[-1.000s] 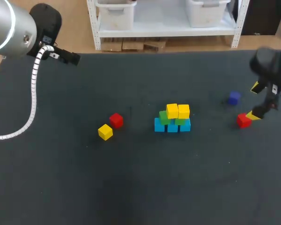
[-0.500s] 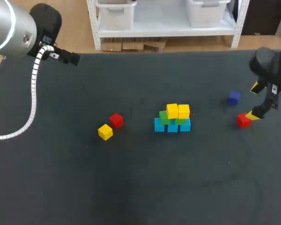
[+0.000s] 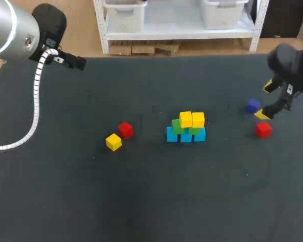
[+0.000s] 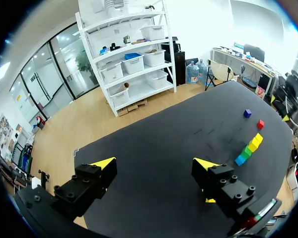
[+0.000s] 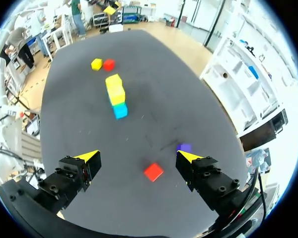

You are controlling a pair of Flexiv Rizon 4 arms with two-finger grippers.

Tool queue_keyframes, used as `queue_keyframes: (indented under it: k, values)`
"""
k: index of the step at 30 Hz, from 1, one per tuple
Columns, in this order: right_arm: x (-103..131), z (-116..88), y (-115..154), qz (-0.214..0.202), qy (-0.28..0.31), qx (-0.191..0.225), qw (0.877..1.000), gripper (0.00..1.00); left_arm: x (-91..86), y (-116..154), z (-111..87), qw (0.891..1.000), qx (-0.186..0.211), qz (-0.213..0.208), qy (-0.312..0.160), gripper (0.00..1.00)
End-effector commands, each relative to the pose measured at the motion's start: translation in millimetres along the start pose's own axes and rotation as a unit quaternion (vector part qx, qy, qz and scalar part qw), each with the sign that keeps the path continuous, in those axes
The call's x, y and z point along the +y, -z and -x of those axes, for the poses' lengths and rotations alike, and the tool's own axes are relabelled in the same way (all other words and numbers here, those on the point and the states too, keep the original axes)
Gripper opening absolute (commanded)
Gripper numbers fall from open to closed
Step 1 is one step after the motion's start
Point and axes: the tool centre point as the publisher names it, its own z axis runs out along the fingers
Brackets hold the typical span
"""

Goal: Place the blue cubes, place green cubes on the blue cubes, place the yellow cubes on the green cubes, then place the red cubes on the yellow cubes, and place purple cube on the red cubes.

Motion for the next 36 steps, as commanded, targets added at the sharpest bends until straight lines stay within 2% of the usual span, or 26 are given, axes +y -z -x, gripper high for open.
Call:
queue_keyframes:
  k: [1,8,22,36]
  values:
    - [-8.8,3.0,-4.6,-0.012,-0.005,-0.021,1.000,1.00,1.0,-0.7,0.6,1.000,0.000,-0.001,0.000,1.00]
    - [-26.2,19.3,3.0,-0.028,-0.018,-0.053,0.998,1.00,1.0,-0.7,0.6,1.000,0.000,-0.001,0.000,1.00]
    - [-72.2,37.8,28.5,-0.068,-0.056,-0.105,0.991,1.00,1.0,-0.7,0.6,1.000,0.000,-0.001,0.000,1.00]
    - [-81.0,42.9,34.7,-0.077,-0.067,-0.121,0.987,1.00,1.0,-0.7,0.6,1.000,0.000,-0.001,0.000,1.00]
